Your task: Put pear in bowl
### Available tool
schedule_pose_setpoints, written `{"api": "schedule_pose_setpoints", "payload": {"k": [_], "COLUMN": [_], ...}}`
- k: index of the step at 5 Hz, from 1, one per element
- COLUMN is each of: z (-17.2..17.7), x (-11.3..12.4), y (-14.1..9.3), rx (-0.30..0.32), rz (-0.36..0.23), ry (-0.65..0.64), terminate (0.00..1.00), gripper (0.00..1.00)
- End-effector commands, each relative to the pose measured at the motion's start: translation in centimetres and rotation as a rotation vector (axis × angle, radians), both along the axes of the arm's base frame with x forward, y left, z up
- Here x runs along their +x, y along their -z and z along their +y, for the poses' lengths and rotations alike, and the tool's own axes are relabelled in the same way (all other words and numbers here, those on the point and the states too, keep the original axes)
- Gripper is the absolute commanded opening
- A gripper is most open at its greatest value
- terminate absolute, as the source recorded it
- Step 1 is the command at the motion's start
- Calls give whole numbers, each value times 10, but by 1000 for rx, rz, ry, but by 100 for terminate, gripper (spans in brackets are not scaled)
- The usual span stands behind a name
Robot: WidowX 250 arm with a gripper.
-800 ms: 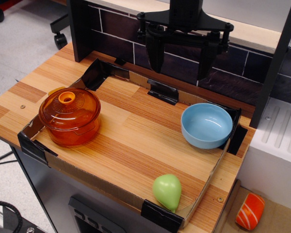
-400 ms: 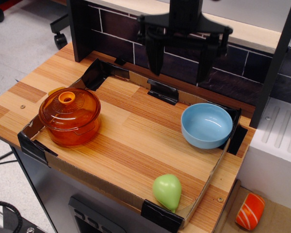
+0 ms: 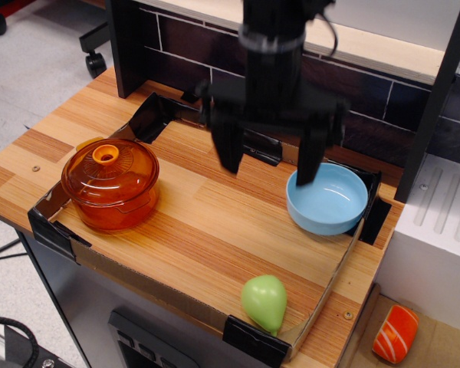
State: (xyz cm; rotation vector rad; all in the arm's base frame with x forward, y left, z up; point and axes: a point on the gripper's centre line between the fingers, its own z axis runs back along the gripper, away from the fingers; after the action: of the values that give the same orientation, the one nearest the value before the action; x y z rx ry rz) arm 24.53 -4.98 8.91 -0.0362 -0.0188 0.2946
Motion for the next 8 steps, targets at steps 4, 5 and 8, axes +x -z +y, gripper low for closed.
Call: {"api": "schedule_pose_setpoints", "payload": {"k": [4,5,8], "z": [-21,-26,-32], "x": [-50,-45,-47], "y": [50,58,88], "rx": [10,0,30], "rz": [-50,-43,-42], "ry": [-342,-340,-290], "terminate": [0,0,0], "gripper": [100,100,100]}}
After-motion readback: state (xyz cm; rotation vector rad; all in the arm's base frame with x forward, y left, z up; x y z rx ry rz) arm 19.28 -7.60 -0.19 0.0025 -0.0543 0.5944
